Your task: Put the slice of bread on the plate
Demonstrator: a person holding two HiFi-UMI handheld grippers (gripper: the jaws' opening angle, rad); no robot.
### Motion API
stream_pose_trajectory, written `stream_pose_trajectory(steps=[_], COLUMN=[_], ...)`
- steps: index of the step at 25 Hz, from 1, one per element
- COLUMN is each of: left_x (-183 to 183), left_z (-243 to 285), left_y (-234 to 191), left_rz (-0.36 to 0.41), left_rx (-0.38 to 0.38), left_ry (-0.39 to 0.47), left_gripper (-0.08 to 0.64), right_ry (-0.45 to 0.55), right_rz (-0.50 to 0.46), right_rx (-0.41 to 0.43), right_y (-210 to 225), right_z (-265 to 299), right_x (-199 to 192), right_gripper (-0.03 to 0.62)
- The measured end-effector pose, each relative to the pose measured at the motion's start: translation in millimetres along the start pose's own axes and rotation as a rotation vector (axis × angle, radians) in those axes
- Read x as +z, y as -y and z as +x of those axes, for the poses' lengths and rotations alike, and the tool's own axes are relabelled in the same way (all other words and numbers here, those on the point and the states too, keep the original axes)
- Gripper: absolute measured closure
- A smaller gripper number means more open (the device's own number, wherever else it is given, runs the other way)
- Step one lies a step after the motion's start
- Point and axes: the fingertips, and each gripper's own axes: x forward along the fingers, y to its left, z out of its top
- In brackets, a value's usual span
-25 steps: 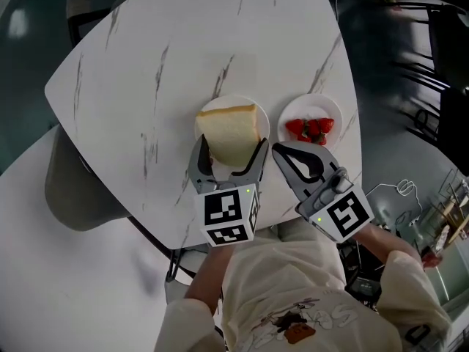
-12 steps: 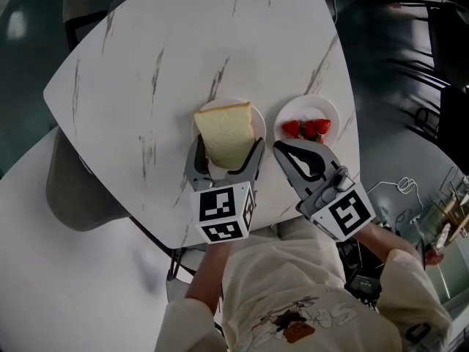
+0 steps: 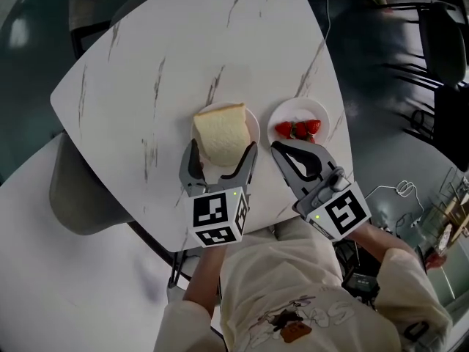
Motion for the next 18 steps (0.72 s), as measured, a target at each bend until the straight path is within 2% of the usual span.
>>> stream_pose_trajectory(steps=[7,11,14,17,18], left_x=[26,37,43,55,58], left_z=[-34,-61,-83,-103,-111], left_y=[17,27,42,54,56], left_rz=[0.059,0.091,0.146,0.188,0.188], left_rx=[-0.037,-0.045,-0.095,-0.126,-0.123], left_ry=[0.065,0.099,0.116,0.177,0.203], left_gripper=[0.069,0.178,0.322,0.381,0.429], right_ry=[0.050,0.068,0.081,0.109,0.115], right_rz=[-0.009,-0.007,-0.003,-0.024,-0.036], right_rx=[-0.044,-0.068,-0.078,-0.087,-0.094], right_y=[-13,-25,-34,-44,-48], right_z=[-18,-34,-44,-49,-53], right_x=[28,38,46,59,62], right_gripper=[0.588,0.588,0.588,0.588,0.588])
